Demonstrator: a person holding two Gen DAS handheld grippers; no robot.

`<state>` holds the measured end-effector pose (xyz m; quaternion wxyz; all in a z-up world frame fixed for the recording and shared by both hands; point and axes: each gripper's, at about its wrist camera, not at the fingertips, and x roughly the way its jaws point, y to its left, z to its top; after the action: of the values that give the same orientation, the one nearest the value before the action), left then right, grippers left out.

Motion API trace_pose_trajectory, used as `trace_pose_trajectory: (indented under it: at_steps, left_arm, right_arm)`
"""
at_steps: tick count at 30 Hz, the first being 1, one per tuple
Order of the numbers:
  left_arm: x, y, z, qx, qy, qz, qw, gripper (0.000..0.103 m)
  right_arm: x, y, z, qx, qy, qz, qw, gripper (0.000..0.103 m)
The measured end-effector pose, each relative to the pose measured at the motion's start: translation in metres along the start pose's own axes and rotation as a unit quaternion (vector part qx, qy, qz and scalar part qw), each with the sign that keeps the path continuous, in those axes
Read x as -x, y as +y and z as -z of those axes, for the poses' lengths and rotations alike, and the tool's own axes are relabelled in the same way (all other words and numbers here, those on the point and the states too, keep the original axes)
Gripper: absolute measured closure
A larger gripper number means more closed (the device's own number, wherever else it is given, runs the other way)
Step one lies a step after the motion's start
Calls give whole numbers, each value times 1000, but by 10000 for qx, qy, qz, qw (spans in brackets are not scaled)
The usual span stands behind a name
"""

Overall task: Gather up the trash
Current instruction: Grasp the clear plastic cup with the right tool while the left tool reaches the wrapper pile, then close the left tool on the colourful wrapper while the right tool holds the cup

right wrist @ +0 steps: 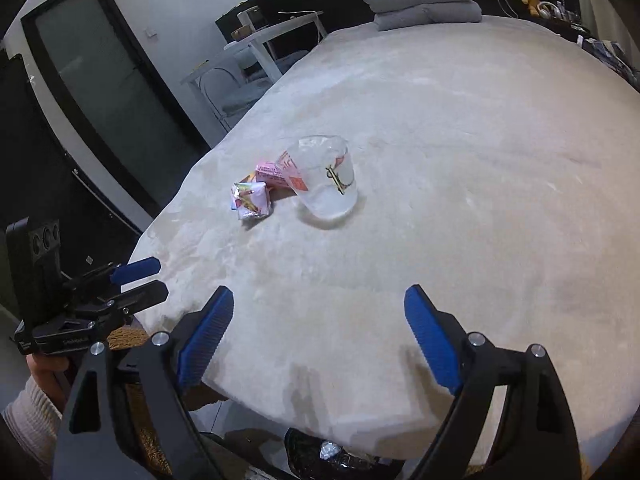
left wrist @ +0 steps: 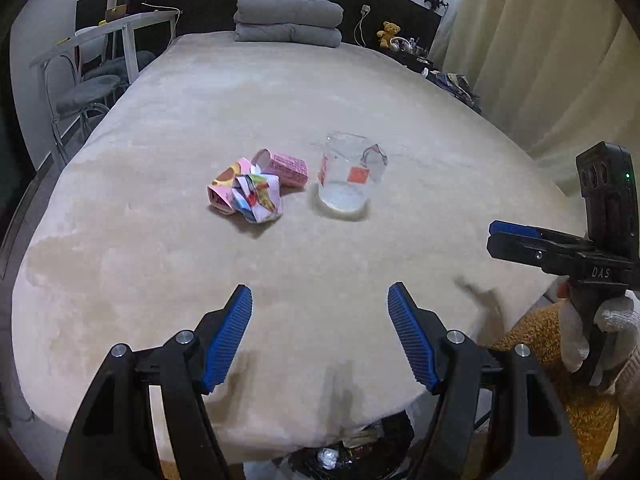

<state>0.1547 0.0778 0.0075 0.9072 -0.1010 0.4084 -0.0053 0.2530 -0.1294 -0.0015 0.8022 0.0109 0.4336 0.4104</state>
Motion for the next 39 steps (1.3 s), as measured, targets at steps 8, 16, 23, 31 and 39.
trace_pose_trajectory:
  at_steps: [8, 16, 23, 31, 39]
  left_arm:
    - [-24, 31, -47, -85, 42, -60, 9999, 34]
    - [-51, 55, -70, -58, 147, -93, 9998, 34]
    - [-58, 55, -69, -231, 119, -264, 9993, 34]
    - [-64, 51, -66, -312, 191, -313, 9988, 34]
    - [-71, 45, -67, -451, 180, -391, 9981, 34]
  right_arm:
    - [-42, 10, -38, 607, 210, -1, 9979, 15]
    - [-99, 5, -70, 858, 551, 283, 9944, 14]
    - [-132, 7, -85, 1205, 595, 441, 9899, 14]
    - [-142, 0, -96, 1146, 551, 330, 9913, 15]
    - [-128, 9, -97, 1373, 434, 287, 9892, 32]
